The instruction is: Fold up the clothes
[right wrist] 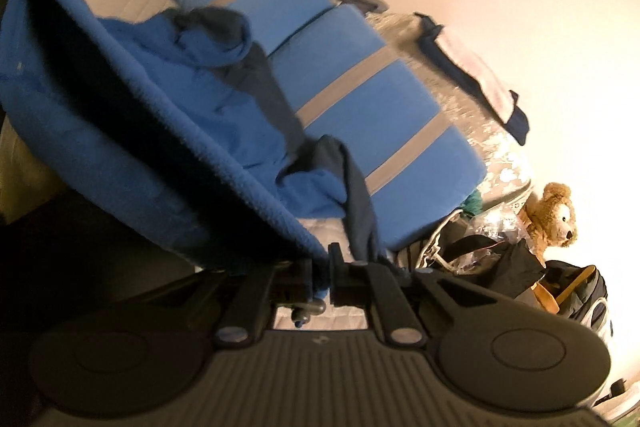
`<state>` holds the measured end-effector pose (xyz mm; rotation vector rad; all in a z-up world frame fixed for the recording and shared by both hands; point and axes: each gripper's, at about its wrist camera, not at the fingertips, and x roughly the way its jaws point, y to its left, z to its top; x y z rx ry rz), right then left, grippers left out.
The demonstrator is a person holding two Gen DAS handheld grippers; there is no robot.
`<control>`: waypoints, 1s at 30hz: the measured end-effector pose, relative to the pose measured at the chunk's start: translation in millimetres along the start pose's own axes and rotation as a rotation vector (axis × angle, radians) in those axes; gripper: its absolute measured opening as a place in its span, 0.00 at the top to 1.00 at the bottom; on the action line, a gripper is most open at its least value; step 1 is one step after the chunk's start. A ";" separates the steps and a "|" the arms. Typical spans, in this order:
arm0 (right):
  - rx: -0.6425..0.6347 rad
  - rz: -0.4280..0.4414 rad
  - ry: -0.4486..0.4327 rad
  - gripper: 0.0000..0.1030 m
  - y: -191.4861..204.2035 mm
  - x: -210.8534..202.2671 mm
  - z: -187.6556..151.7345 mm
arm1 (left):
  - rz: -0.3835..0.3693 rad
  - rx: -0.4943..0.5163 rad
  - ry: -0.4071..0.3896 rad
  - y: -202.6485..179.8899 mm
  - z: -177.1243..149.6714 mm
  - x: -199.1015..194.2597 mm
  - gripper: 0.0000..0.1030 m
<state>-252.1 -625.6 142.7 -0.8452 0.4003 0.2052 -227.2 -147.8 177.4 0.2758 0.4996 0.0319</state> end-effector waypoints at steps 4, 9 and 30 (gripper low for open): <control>0.032 -0.016 -0.034 0.93 -13.7 -5.3 -6.8 | 0.046 0.076 -0.009 -8.9 18.2 -13.4 0.92; 0.046 -0.029 -0.050 0.93 -28.1 -21.5 -14.0 | 0.076 0.127 0.005 -19.2 35.5 -23.8 0.92; 0.512 0.015 0.105 0.69 -24.0 -23.9 -63.0 | 0.092 -0.221 -0.048 -21.4 -38.4 -13.0 0.51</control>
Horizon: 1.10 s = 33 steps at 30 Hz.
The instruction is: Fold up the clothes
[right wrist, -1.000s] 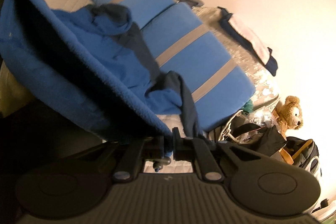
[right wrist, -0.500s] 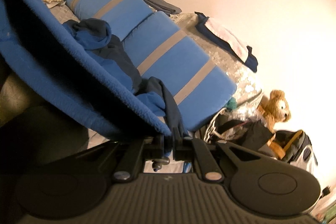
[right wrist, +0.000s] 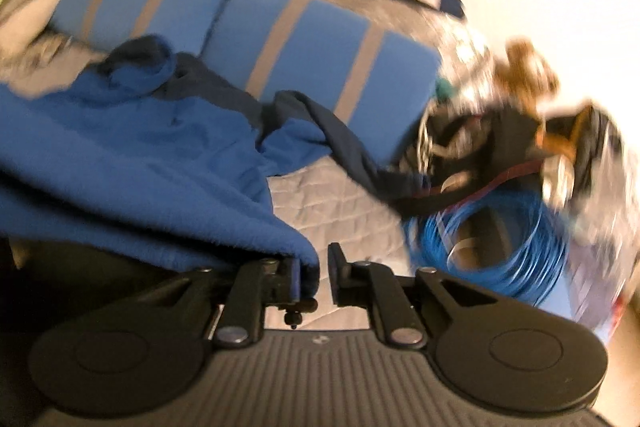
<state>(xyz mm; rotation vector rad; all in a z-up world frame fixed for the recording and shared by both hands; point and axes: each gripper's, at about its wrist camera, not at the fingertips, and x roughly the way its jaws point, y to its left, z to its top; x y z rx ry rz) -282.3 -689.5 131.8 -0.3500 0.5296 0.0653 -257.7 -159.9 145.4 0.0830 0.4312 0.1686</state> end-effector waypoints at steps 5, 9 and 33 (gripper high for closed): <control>0.205 0.064 0.047 0.67 -17.0 4.6 -5.1 | -0.145 -0.515 0.050 41.0 -13.2 13.3 0.63; 0.107 0.054 0.029 0.84 -6.4 0.8 -2.1 | -0.148 -0.312 0.025 24.7 -2.2 7.6 0.92; -0.862 0.096 0.021 0.94 42.7 -17.9 -11.5 | -0.051 0.761 0.009 -33.2 -2.6 -21.2 0.93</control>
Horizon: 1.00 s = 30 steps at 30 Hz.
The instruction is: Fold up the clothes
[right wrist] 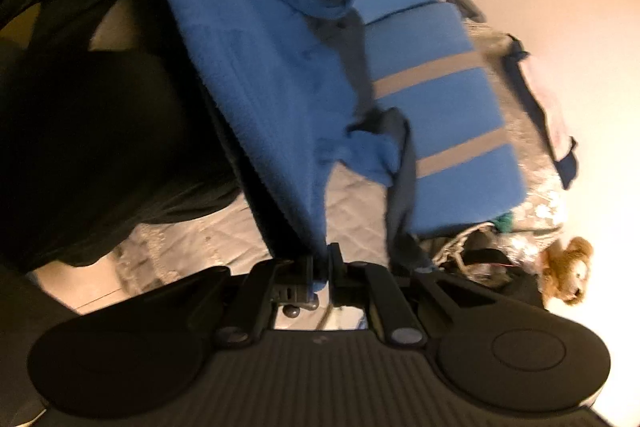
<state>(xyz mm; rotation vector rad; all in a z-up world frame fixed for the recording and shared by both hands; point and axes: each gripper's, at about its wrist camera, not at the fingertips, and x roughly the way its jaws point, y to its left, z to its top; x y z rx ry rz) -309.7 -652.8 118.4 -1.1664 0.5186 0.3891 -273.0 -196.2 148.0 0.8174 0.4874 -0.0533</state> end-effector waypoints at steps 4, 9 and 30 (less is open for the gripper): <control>0.007 0.010 -0.006 0.96 1.4 -5.0 0.3 | -0.004 -0.005 0.024 -2.5 -3.3 -3.7 0.93; 0.023 0.022 0.006 0.97 -5.1 -24.9 -0.3 | -0.007 -0.008 0.049 1.1 3.1 -22.5 0.94; 0.552 0.526 -0.086 0.00 -109.8 -17.9 -39.5 | -0.581 -0.697 -0.072 111.5 -8.7 -25.4 0.26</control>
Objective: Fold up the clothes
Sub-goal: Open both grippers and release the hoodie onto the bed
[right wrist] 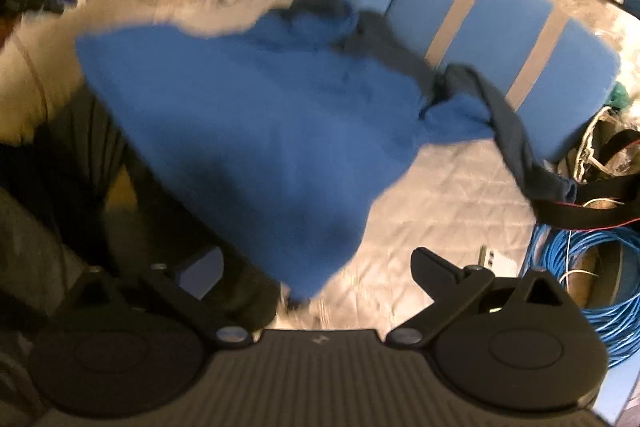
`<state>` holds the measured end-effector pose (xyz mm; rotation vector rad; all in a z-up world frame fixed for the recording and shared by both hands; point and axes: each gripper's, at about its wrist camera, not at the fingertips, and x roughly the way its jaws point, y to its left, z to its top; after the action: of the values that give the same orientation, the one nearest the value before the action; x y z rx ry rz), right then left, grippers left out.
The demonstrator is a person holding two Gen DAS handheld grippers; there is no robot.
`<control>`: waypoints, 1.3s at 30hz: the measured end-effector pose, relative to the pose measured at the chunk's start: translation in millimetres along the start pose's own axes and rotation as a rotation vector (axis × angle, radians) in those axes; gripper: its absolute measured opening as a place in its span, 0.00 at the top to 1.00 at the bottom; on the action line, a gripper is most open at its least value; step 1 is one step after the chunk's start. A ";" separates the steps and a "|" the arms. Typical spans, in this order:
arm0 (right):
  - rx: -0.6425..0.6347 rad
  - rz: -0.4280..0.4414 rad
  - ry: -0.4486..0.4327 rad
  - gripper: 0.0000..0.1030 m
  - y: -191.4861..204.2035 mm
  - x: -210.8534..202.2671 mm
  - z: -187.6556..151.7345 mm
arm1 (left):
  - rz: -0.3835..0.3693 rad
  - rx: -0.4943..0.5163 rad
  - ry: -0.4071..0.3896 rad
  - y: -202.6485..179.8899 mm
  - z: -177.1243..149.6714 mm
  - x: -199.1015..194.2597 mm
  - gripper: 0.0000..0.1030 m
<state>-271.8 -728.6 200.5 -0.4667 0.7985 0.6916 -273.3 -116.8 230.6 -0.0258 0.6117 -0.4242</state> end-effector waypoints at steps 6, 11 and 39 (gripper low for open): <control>0.072 -0.007 -0.142 0.00 -13.6 -14.4 34.8 | -0.029 -0.043 -0.130 -3.6 47.4 5.1 0.25; 0.105 -0.108 -0.213 0.00 -23.6 -21.1 82.4 | -0.055 -0.106 -0.214 -4.2 87.8 23.5 0.24; 0.461 -0.227 -0.505 0.00 -185.8 -144.8 269.3 | -0.064 -0.233 -0.193 9.5 279.1 15.9 0.24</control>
<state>-80.2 -745.8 502.2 0.0433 0.3962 0.3684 -101.1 -142.3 449.6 -0.3060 0.4678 -0.4054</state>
